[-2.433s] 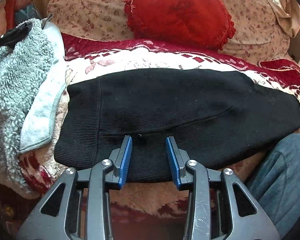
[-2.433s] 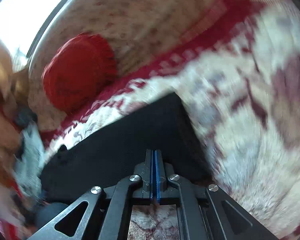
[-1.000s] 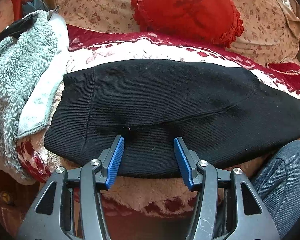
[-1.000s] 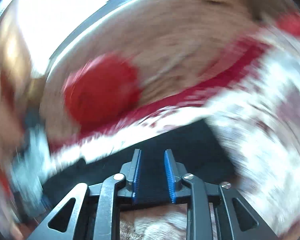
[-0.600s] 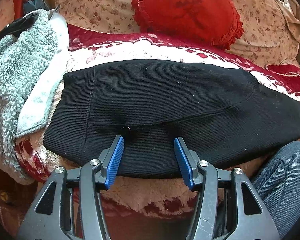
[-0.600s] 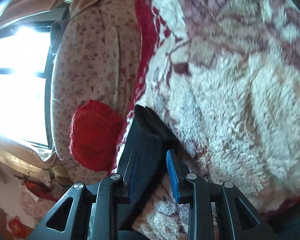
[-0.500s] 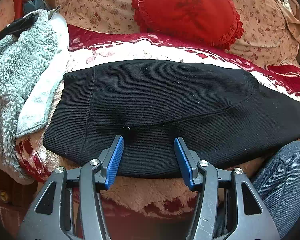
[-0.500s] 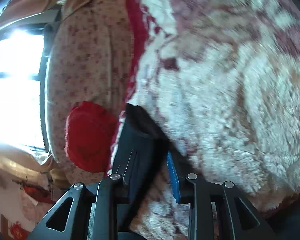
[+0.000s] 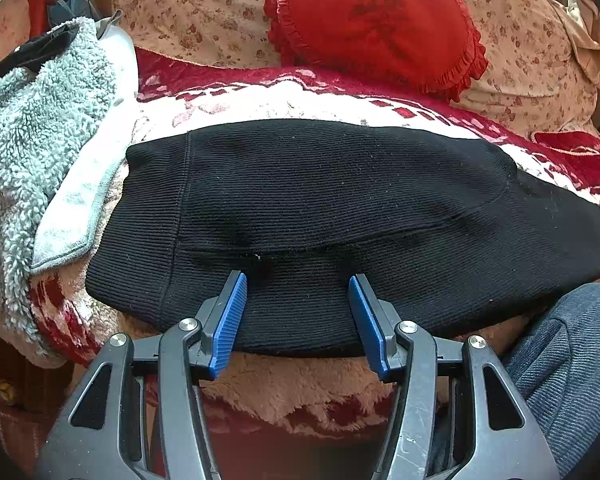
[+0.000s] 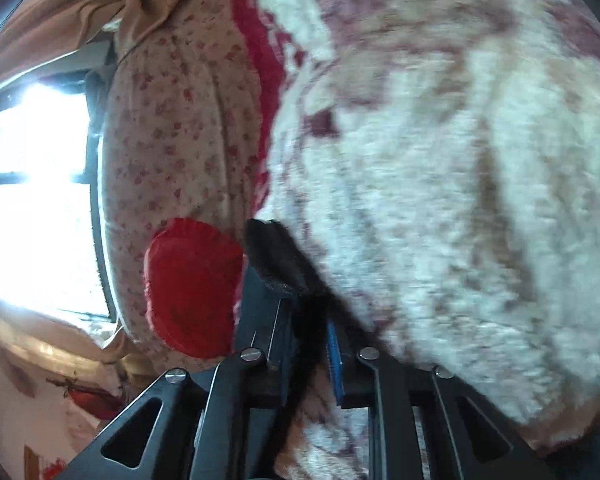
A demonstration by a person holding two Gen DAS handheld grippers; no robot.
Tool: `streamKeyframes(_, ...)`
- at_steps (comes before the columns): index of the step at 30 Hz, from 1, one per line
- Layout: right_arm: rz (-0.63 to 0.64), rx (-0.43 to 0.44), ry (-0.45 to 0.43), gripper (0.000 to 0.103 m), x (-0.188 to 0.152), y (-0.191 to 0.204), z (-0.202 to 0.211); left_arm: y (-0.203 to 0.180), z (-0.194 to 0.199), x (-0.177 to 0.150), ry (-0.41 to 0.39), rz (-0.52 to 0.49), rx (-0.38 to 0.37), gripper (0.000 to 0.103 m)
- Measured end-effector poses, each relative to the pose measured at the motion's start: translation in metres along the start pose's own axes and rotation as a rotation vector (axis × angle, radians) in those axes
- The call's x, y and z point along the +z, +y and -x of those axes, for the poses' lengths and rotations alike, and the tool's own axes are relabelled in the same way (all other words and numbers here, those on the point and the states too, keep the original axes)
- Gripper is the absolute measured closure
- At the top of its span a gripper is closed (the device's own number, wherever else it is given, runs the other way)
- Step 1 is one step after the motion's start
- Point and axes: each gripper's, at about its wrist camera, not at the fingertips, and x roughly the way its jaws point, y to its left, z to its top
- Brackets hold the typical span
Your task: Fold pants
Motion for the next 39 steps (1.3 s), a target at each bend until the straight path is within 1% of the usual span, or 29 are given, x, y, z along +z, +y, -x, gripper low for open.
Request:
streamKeyframes(2, -0.014, 0.006, 0.002, 0.093, 0.001, -0.003, 0.0, 0.001, 0.0, 0.0, 0.001, 0.0, -0.001, 0.05)
streamKeyframes(7, 0.015, 0.009, -0.001, 0.095, 0.001, 0.002, 0.001, 0.0, 0.0, 0.0, 0.002, 0.0, 0.0, 0.05)
streamKeyframes(10, 0.1, 0.01, -0.018, 0.096, -0.002, 0.019, 0.007, 0.0, 0.0, -0.001, 0.001, 0.001, 0.001, 0.05)
streamKeyframes(12, 0.188, 0.026, -0.006, 0.096, -0.007, 0.039, 0.009, 0.001, 0.0, -0.001, 0.0, 0.003, 0.0, 0.05)
streamKeyframes(13, 0.26, 0.03, 0.006, 0.096, -0.011, 0.053, 0.008, 0.001, -0.001, -0.001, -0.002, 0.003, -0.001, 0.049)
streamKeyframes(15, 0.4, 0.072, 0.061, 0.096, -0.024, 0.084, 0.002, 0.001, -0.001, -0.001, -0.002, 0.002, -0.001, 0.049)
streamKeyframes(16, 0.47, 0.095, 0.103, 0.096, -0.034, 0.102, -0.005, 0.001, -0.001, -0.001, -0.001, 0.004, -0.003, 0.049)
streamKeyframes(18, 0.555, 0.138, 0.178, 0.096, -0.052, 0.125, -0.017, 0.002, -0.002, -0.001, -0.001, 0.008, -0.01, 0.049)
streamKeyframes(21, 0.651, 0.177, 0.321, 0.096, -0.086, 0.154, -0.045, 0.003, -0.002, -0.001, -0.004, 0.012, -0.02, 0.049)
streamKeyframes(24, 0.722, 0.164, 0.451, 0.096, -0.121, 0.175, -0.076, 0.004, -0.002, -0.001, -0.007, 0.018, -0.028, 0.049)
streamKeyframes(26, 0.767, 0.161, 0.52, 0.096, -0.145, 0.187, -0.094, 0.004, -0.002, -0.001, -0.009, 0.018, -0.032, 0.049)
streamKeyframes(30, 0.865, 0.147, 0.629, 0.096, -0.186, 0.206, -0.12, 0.005, -0.002, -0.001, -0.011, 0.018, -0.039, 0.049)
streamKeyframes(33, 0.961, 0.103, 0.702, 0.096, -0.21, 0.215, -0.138, 0.005, -0.002, -0.002, -0.012, 0.02, -0.043, 0.049)
streamKeyframes(34, 0.994, 0.08, 0.726, 0.096, -0.219, 0.216, -0.144, 0.005, -0.002, -0.002, -0.012, 0.02, -0.042, 0.049)
streamKeyframes(35, 1.024, 0.039, 0.747, 0.096, -0.226, 0.217, -0.152, 0.005, -0.002, -0.002, -0.012, 0.02, -0.044, 0.049)
streamKeyframes(36, 1.055, -0.015, 0.753, 0.096, -0.231, 0.215, -0.156, 0.005, -0.002, -0.002, -0.012, 0.018, -0.044, 0.049)
streamKeyframes(38, 1.135, -0.181, 0.733, 0.095, -0.243, 0.209, -0.171, 0.003, -0.001, -0.002, -0.012, 0.006, -0.035, 0.049)
streamKeyframes(39, 1.137, -0.236, 0.749, 0.094, -0.248, 0.204, -0.18, 0.001, -0.001, -0.001, -0.011, -0.009, -0.028, 0.049)
